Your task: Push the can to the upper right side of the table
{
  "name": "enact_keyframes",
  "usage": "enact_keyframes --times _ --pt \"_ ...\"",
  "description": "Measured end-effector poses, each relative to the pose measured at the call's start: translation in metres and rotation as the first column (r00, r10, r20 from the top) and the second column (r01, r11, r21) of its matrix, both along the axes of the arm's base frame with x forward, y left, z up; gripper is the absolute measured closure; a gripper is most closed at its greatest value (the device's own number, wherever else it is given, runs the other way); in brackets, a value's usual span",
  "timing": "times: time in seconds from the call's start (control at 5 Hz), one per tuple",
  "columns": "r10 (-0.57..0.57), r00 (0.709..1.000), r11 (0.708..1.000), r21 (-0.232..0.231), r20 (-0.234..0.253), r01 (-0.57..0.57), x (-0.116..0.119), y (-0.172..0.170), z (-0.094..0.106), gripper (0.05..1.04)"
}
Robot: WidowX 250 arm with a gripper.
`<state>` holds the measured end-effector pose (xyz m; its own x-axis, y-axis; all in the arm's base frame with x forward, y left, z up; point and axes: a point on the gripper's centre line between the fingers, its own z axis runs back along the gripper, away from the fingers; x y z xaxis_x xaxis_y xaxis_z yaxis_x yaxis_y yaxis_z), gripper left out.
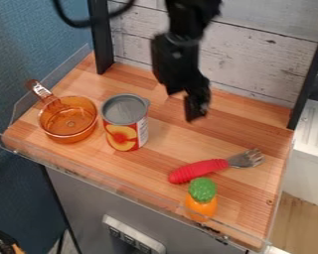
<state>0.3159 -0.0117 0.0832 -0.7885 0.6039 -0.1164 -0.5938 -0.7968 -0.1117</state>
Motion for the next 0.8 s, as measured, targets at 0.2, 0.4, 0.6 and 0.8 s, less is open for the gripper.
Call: enact_keyframes --times 0.2,0.4,0.6,0.8 --pt "-0.003 1.000 1.000 0.012 0.016 0.002 -0.009 0.032 0.008 0.085" --pt "-0.026 0.999 0.999 0.030 0.021 0.025 -0.020 0.059 0.016 0.085" --pt "-0.028 0.999 0.998 0.061 0.044 0.026 -0.035 0.088 0.020 0.085" --pt "-0.053 0.998 0.994 0.094 0.036 0.050 -0.048 0.105 0.017 0.085"
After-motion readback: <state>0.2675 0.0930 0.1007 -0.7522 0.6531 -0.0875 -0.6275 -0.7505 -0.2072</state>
